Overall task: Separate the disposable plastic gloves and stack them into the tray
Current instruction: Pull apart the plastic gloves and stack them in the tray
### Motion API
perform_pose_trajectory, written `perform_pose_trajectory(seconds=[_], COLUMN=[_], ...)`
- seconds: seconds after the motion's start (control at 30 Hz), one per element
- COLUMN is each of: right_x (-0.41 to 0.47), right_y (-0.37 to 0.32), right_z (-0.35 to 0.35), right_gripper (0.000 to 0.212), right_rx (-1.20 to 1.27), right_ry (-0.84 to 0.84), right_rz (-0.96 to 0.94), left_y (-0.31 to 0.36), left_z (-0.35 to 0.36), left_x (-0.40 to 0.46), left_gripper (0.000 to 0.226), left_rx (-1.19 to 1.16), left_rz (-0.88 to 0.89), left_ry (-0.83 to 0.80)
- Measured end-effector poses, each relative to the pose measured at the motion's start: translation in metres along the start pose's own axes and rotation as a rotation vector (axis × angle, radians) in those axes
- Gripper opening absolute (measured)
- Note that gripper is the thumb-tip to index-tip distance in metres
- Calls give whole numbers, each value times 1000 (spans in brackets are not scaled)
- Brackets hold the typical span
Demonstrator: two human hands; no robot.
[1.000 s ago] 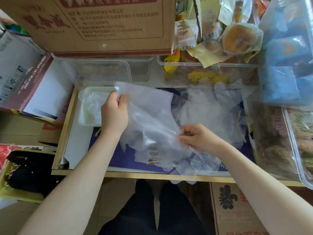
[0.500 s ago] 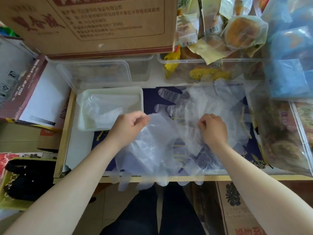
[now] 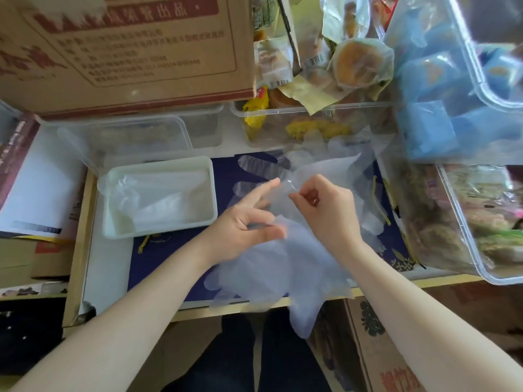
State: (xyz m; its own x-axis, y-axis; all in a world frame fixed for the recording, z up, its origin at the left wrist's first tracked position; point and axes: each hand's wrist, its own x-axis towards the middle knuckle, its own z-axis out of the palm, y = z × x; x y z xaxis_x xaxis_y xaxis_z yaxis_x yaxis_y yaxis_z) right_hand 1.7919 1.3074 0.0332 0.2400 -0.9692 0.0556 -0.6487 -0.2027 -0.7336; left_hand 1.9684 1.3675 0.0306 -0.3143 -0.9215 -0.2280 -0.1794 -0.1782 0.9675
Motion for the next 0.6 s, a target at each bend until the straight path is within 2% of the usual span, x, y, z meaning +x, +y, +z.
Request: perform_pose_trajectory(seconds=[0.07,0.17,0.23,0.3,0.37,0.43,0.5,0.53,0.6], right_x=[2,4,4,3,5,13,23,28,38], right_y=[-5,-9,-8,-5,-2,0,-3,-6,-14], right_z=[-2,-3,-4,-8,-15,-24,-32,-34,-36], right_gripper=[20,16,13,5,20,47,78,82,71], right_rx=[94,140,157,179,181,207,241,287,440], right_ry=[-67,-193,-268,-210,-15,67,-62,-163,-336], right_rz=[44,34,27,47,119,168,150,137,129], left_y=[1,3,9,13,14,14,14,15,18], left_z=[2,0,-4,-11,-19,-29,-36,-38,-41], left_x=[2,7,7,4,-1,-6,-10,-12,-14], left_gripper=[43,15,11,10,8,11,13,13,13], left_rx=[50,105,121,104,50,1,-22,-28,-19], left_rz=[3,36,18,-14,-39,-70,-88,-90,-83], left_ry=[60,278,399,453,464,444,397,378,360])
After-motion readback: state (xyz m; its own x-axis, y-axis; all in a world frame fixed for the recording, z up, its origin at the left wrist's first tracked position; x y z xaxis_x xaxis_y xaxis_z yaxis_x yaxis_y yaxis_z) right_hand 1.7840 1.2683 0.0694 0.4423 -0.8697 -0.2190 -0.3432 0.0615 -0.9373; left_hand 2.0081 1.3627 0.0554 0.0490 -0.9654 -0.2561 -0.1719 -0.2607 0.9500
